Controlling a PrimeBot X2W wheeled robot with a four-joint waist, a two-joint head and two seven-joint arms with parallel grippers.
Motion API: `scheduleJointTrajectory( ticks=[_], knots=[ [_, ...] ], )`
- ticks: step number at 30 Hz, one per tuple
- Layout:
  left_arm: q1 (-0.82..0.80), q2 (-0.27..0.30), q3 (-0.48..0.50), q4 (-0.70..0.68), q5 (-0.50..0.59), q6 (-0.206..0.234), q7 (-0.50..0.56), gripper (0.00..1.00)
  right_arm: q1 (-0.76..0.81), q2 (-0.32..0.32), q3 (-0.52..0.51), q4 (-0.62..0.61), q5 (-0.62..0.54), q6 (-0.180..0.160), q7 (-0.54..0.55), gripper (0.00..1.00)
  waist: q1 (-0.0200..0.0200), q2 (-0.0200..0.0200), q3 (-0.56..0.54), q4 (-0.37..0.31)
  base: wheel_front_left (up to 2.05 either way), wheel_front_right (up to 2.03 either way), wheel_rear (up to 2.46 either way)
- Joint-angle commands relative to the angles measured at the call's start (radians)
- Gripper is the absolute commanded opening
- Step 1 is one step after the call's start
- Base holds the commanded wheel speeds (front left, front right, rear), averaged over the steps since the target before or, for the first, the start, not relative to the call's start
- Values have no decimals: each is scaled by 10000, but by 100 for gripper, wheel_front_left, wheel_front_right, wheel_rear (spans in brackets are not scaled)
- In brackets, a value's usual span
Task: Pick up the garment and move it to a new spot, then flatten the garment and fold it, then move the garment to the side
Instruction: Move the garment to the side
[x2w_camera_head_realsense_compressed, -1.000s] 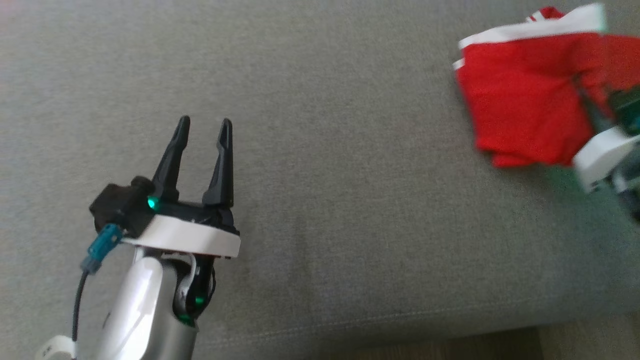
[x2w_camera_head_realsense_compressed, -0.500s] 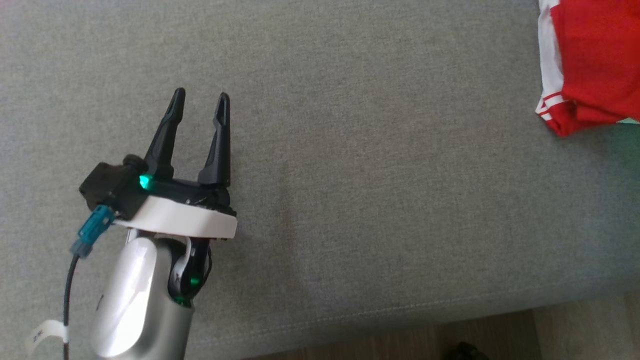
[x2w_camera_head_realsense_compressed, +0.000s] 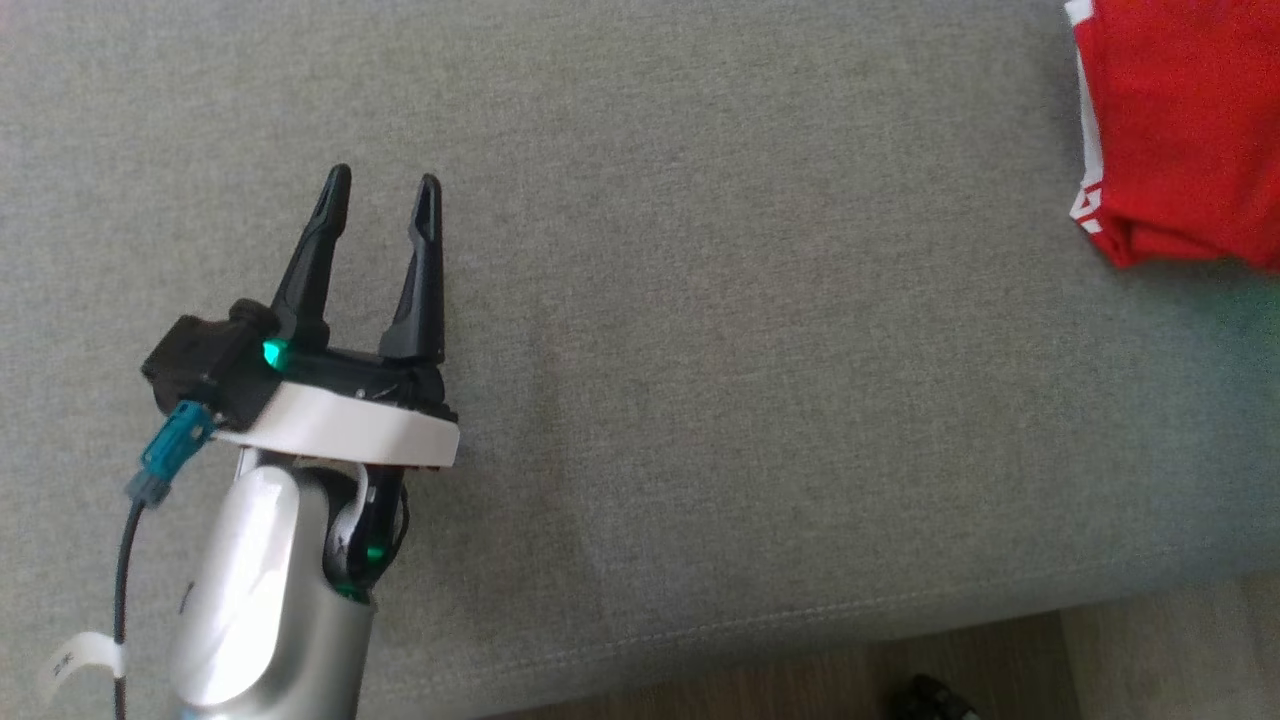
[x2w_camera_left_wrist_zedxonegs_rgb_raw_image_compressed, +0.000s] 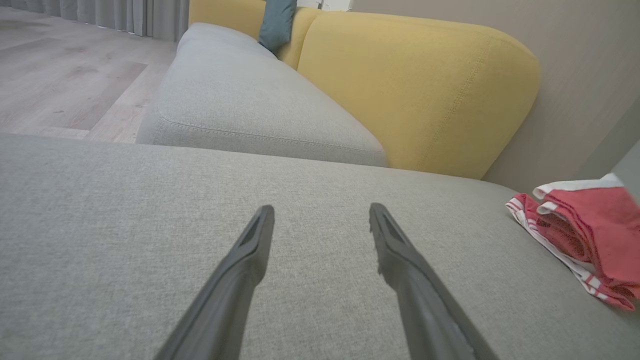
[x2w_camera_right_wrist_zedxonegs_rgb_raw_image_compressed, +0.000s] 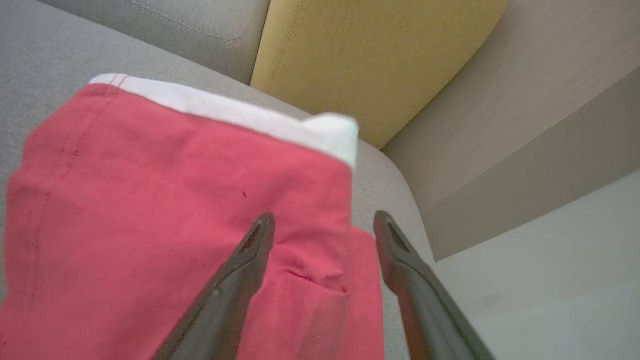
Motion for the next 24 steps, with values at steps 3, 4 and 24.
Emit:
scheduleJointTrajectory(
  ticks=[3,4,24],
  knots=[
    [-138,79,367,-173,115,-80,-51,100,207,-122,-203,-494,-140,65,-129,100,0,0,-263,-21,0,0,0],
    [-122,79,360,-147,106,-86,-51,100,185,-78,-232,-565,-190,65,-204,100,0,0,-353,-13,0,0,0],
    [1057,79,523,-449,-342,506,-51,100,1222,3397,835,-1980,-143,65,-2362,100,0,0,-3091,866,0,0,0]
  ],
)
